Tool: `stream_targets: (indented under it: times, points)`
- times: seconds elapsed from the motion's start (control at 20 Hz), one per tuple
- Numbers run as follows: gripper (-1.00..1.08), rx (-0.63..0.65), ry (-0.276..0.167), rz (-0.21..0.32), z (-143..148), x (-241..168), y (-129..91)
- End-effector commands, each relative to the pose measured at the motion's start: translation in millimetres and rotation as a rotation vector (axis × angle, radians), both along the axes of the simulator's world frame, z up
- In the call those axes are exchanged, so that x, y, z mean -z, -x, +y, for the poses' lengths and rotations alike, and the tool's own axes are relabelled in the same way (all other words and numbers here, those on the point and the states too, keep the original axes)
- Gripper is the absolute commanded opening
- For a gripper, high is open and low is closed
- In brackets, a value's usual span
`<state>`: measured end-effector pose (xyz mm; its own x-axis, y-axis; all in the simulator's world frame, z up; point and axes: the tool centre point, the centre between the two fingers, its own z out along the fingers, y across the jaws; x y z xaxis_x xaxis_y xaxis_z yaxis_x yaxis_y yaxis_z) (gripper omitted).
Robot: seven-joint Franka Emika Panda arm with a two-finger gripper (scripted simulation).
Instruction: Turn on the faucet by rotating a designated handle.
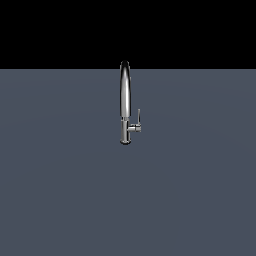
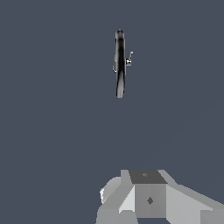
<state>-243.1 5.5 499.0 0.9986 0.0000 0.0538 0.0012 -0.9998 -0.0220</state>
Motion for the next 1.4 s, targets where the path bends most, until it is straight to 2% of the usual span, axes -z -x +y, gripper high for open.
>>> stream_targets:
  times: [0.0,0.35,0.65,0.9,1.35]
  points:
    - [-1.00,0.000,0.000,0.000,0.0,0.0,0.0]
    - [-1.00,0.014,-0.014,0.016,0.3,1.0,-6.8]
    - [-1.00,0.050,-0.051,0.054,0.7,3.8,-23.7]
    - [-1.00,0.096,-0.098,0.106,0.4,8.4,-45.8]
    - [-1.00,0.208,-0.212,0.227,-3.2,24.0,-97.1]
